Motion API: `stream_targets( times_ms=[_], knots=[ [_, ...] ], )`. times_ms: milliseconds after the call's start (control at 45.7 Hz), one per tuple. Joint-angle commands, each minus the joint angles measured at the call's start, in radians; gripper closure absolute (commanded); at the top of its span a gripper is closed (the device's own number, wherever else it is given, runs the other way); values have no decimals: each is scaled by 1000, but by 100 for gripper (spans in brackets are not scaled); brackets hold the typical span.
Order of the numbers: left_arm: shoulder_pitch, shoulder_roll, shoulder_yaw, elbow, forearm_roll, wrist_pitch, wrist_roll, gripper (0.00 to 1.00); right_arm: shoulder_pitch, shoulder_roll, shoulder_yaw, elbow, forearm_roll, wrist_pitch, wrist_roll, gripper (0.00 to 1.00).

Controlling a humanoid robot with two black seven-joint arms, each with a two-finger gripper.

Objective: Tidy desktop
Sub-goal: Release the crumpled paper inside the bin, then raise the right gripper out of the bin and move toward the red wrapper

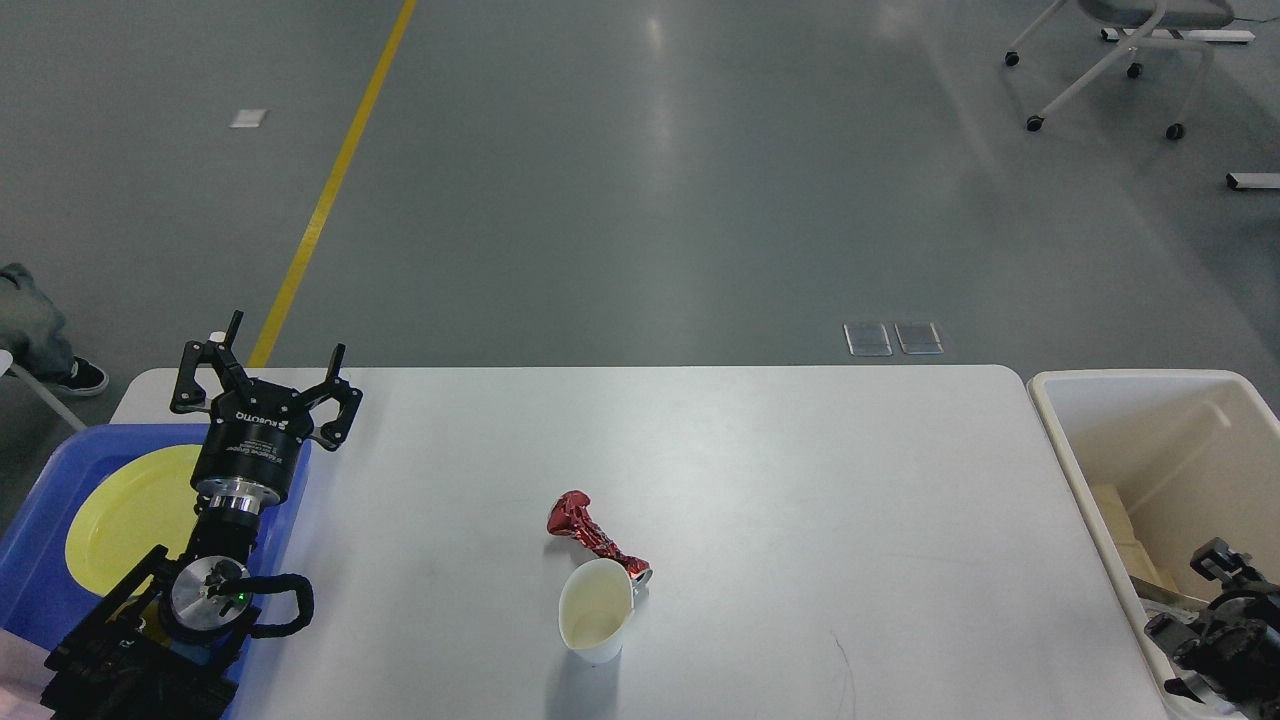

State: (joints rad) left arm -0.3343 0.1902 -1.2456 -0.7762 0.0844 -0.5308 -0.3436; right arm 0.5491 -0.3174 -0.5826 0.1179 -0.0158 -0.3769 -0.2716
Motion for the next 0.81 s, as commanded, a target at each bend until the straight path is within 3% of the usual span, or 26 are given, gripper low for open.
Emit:
stream_targets(
  times_ms=[0,241,350,613,788],
  knots=[
    [0,0,0,0,0,0,0,1,60,-26,-8,66,-4,62,0,0],
    [0,0,0,0,0,0,0,1,340,-201,-25,353,-136,383,-3,0],
    [0,0,0,0,0,0,0,1,491,-242,-52,482,-234,584,-9,0],
    [0,0,0,0,0,0,0,1,929,-163,-282,626,-242,1064,-12,0],
    [0,0,0,0,0,0,0,1,1207,-111,-394,860,-230,1208,-11,0]
  ],
)
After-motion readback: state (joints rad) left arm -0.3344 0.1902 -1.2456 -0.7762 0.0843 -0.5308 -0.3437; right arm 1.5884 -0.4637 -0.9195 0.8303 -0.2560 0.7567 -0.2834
